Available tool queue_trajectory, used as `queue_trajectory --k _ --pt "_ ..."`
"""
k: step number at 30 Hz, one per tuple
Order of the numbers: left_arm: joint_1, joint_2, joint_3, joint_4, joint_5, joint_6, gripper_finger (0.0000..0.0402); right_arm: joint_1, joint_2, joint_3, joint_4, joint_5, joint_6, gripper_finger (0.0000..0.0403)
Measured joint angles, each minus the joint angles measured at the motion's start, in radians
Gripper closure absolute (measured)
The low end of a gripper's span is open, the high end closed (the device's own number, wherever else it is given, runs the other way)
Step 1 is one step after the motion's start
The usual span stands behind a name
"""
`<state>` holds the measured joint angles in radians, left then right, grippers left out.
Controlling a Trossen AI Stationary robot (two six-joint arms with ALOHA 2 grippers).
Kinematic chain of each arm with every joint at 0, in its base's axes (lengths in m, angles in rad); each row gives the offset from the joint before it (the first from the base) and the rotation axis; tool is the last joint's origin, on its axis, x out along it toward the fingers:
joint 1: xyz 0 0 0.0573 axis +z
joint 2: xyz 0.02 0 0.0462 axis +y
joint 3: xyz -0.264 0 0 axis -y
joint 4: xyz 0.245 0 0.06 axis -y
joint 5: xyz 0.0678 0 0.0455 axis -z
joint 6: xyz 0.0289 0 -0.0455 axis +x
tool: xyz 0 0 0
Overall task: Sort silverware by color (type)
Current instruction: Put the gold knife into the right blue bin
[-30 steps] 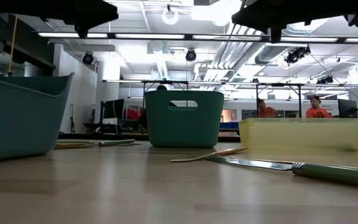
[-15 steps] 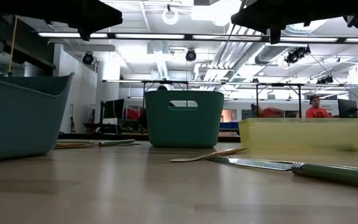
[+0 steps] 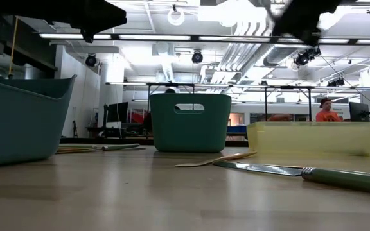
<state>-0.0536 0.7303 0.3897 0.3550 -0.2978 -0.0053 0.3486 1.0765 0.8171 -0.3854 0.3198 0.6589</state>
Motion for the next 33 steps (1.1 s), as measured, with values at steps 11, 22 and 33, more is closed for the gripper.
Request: queue_trajectory --k 11,22,33 --pt "0.000 0.000 0.000 -0.005 0.000 -0.012 0.0300 0.314 0.297 0.402 -0.875 -0.284 0.763 0.0387" --pt "0.000 0.000 0.000 -0.034 0.000 -0.046 0.0300 0.472 0.369 0.240 -0.680 -0.462 1.226 0.0387" --pt "0.000 0.000 0.000 -0.016 -0.001 -0.043 0.0300 0.499 0.369 0.020 -0.461 -0.568 1.277 0.0387"
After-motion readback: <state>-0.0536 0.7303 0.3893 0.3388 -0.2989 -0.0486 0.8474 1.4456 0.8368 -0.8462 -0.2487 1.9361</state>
